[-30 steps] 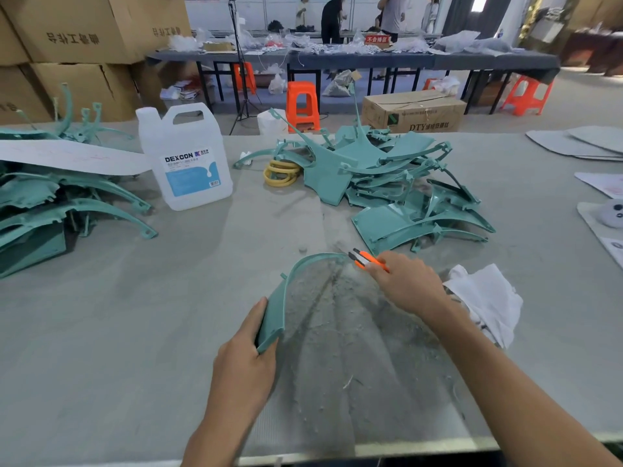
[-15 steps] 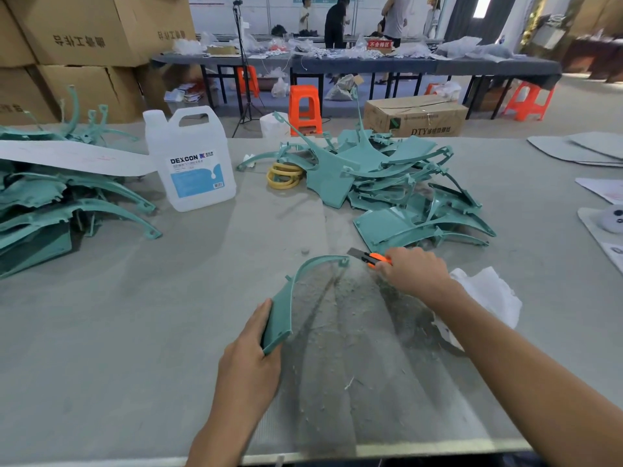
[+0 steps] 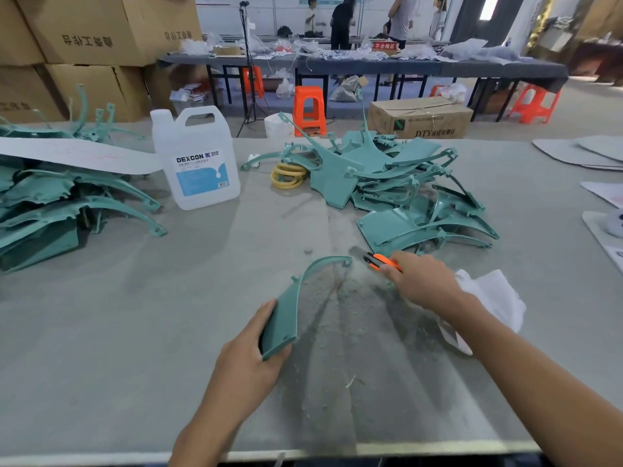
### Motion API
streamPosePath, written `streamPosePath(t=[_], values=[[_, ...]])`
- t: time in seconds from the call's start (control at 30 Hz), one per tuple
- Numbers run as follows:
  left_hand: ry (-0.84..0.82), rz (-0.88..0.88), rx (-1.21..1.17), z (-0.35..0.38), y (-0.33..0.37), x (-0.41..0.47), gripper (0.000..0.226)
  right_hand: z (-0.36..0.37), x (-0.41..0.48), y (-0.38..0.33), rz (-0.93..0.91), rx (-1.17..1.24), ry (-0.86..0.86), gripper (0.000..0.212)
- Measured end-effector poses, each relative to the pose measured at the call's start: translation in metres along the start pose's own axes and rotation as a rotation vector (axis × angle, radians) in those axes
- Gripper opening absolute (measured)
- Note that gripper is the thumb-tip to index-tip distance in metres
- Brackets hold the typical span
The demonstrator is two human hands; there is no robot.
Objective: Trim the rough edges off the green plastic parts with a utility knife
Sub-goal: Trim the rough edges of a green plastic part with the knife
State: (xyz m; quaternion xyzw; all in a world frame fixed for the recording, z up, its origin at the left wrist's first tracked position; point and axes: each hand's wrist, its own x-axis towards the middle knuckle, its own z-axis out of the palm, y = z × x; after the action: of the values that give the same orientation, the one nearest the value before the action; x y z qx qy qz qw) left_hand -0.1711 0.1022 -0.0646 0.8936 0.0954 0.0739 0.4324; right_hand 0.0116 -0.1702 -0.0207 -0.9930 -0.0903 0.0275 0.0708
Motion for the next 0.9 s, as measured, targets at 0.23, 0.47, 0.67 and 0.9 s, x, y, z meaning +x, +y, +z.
streamPosePath(t=[0.23, 0.47, 0.67, 0.9], values=[[0.03, 0.154, 0.077, -0.003, -0.011, -0.017, 0.07, -0.004, -0.086, -0.037, -0.081, 1.001, -0.072, 0.022], [0.287, 0.352, 0.231, -0.018, 0.041, -0.021, 0.075, -0.006, -0.123, -0.091, -0.153, 1.402, -0.118, 0.027], [0.362, 0.427, -0.281, -0.046, 0.071, -0.023, 0.087, -0.016, -0.117, -0.077, -0.045, 1.807, -0.164, 0.017], [0.119, 0.427, -0.395, -0.041, 0.091, -0.001, 0.082, -0.015, -0.13, -0.057, -0.039, 1.864, 0.046, 0.027]])
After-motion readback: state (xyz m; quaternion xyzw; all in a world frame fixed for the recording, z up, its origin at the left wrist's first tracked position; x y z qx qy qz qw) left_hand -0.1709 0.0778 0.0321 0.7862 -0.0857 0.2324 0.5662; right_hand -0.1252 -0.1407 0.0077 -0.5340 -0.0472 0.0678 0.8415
